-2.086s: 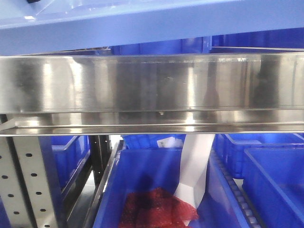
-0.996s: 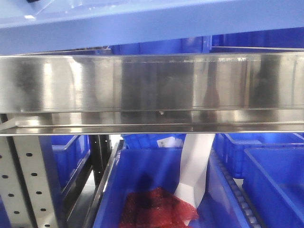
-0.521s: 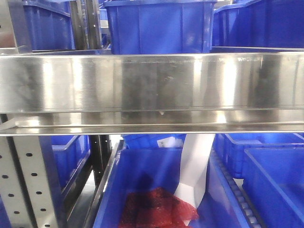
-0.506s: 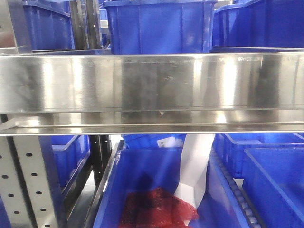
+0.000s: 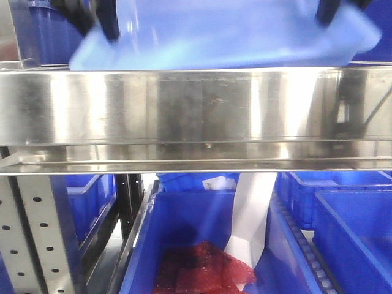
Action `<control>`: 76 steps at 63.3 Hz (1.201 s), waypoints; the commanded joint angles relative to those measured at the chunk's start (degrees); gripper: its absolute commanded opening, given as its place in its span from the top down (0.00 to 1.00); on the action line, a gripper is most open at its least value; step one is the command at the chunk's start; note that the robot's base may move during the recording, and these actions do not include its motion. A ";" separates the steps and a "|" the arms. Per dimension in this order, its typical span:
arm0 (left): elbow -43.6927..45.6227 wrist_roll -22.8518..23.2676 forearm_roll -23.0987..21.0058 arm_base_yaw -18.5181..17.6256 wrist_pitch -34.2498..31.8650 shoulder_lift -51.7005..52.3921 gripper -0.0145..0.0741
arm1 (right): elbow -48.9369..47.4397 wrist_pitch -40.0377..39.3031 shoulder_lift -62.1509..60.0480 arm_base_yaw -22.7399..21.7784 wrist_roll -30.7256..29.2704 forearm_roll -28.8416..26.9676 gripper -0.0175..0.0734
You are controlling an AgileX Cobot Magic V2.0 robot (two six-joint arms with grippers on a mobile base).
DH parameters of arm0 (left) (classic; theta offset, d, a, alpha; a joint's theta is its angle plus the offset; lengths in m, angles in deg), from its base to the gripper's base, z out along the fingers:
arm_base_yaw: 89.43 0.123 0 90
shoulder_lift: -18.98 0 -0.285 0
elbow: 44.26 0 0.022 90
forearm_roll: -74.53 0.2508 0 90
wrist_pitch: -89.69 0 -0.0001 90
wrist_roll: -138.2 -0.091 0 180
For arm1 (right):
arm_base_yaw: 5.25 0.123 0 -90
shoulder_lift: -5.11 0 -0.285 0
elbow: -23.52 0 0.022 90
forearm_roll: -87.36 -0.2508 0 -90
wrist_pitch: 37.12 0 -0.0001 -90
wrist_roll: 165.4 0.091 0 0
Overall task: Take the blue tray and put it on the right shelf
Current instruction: 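Lower the tray with both grippers onto the upper roller shelf, then open both grippers to release the tray rims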
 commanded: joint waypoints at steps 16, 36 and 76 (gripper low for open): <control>1.99 -0.46 -0.46 -0.17 -4.31 0.44 0.84 | -2.23 -4.65 0.50 -0.02 -1.92 0.28 0.74; 2.10 -2.37 -1.88 -0.17 -3.60 0.55 0.21 | -2.23 -1.86 0.75 -0.02 -1.92 0.33 0.09; 6.67 -5.54 4.92 -8.14 5.68 14.78 0.58 | 7.15 -4.93 -20.61 0.18 -1.73 0.79 0.43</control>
